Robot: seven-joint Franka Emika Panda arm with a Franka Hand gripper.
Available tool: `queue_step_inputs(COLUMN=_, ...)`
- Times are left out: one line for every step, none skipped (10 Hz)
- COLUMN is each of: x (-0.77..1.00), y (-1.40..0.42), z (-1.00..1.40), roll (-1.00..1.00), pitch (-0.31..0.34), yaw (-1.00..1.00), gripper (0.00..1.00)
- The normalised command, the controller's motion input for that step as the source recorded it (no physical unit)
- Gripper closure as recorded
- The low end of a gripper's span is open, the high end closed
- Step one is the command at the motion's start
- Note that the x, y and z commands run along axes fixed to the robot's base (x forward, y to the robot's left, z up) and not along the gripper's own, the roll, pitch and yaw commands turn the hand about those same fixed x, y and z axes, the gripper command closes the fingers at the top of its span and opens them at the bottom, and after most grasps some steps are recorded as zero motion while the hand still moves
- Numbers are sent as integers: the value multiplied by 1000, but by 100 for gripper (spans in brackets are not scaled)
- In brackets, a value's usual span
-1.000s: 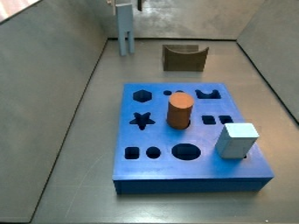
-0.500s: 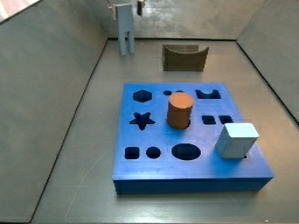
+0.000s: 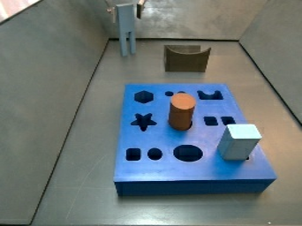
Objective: Pick up the square-circle object. Move up. Move to above the board. Insert the square-circle object.
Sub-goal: Pick up the square-circle object.
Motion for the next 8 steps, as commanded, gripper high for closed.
queue_step_inputs(x=-57, y=14, z=0, roll=-243, pitch=-234, yaw=-77, gripper=0)
queue_step_inputs(x=-74, y=0, z=0, roll=-110, pitch=-177, yaw=-43, gripper=0)
queue_step_inputs(x=0, y=0, z=0, roll=0, pitch=-33, yaw=0, gripper=0)
queue_step_inputs(x=0, y=0, z=0, roll=0, pitch=0, yaw=0, gripper=0)
queue_step_inputs(x=0, y=0, z=0, roll=0, pitch=0, yaw=0, gripper=100)
queue_step_inputs(x=0, y=0, z=0, roll=0, pitch=0, yaw=0, gripper=100)
queue_step_inputs(x=0, y=0, z=0, roll=0, pitch=0, yaw=0, gripper=100)
queue_step_inputs(x=0, y=0, z=0, roll=0, pitch=0, yaw=0, gripper=100)
